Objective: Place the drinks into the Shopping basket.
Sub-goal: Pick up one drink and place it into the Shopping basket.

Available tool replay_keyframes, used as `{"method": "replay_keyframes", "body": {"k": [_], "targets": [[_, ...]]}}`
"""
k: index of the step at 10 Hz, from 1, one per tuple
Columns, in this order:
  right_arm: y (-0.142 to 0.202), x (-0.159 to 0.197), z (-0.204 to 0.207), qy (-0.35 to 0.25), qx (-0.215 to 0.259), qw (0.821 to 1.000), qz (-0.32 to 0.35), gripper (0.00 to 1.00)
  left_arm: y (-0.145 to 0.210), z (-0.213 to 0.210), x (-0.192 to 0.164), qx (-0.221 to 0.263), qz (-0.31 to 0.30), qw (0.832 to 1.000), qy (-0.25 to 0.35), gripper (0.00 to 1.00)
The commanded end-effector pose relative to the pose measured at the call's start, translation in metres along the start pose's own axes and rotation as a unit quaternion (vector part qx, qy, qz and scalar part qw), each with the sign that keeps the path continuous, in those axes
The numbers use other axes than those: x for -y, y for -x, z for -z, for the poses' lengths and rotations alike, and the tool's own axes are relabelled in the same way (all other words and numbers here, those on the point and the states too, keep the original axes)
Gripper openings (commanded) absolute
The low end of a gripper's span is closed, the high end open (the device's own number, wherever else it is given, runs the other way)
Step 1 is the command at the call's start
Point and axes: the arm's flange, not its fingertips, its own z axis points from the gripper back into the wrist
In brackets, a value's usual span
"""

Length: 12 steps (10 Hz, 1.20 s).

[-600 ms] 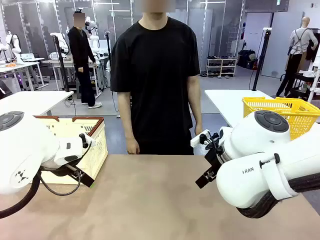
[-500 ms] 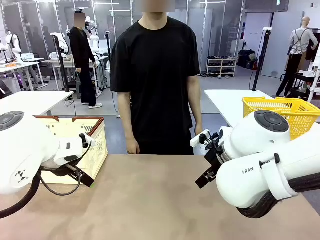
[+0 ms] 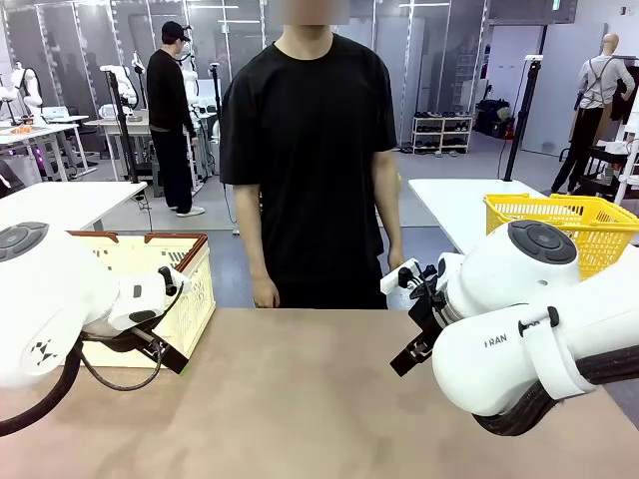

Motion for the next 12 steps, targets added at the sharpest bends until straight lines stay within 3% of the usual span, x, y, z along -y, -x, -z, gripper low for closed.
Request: {"method": "replay_keyframes", "body": {"k": [1,12], "targets": [[0.0001,0.0002,0.0,0.0,0.0,1.0,0.002,1.0,0.0002,-0.0001,-0.0008,0.0,-0.001,1.0,0.0,1.0],[0.0,0.0,0.0,0.0,0.0,1.0,0.0,1.0,0.0,0.0,0.0,0.0,0.0,1.0,0.0,1.0]]}}
